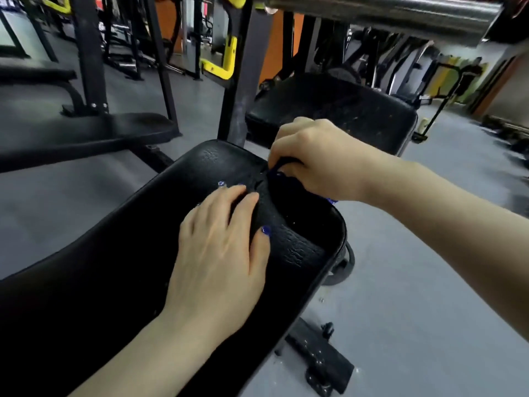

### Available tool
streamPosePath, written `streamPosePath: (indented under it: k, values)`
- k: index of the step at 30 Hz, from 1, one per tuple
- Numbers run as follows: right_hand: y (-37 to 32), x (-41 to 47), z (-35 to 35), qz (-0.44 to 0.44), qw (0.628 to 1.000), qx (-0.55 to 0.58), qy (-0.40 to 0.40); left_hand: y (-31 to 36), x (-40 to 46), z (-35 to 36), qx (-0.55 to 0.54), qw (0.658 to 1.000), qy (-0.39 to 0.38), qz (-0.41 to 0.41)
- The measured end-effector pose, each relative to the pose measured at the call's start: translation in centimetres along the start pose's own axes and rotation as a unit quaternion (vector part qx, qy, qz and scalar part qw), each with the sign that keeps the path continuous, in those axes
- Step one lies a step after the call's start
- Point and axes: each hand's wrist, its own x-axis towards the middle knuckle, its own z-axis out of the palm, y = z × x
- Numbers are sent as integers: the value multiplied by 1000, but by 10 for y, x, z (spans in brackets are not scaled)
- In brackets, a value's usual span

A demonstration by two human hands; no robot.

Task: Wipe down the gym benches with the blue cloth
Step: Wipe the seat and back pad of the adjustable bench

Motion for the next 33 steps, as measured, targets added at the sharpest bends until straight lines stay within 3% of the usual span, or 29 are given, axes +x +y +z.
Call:
streamPosePath:
  k: [4,9,15,19,24,29,33]
  values:
    - [3,-29,-3,22,999,34,12,2,-1,-3,-8,1000,-5,-9]
    - [-16,-90,5,107,981,109,116,6,0,-8,-12,999,-36,-25]
    - [-44,-141,8,232,938,200,165,17,7,-19,-24,995,-73,-67]
    - [-32,-120,-6,334,886,236,216,33,42,-18,-40,988,-38,-142]
    - [-33,-75,4,288,903,246,202,52,81,6,-17,967,-19,-252]
    - [-55,-110,8,351,868,302,177,52,79,16,19,967,-13,-255]
    - [-49,-120,-13,325,888,262,193,51,80,14,54,974,-46,-217]
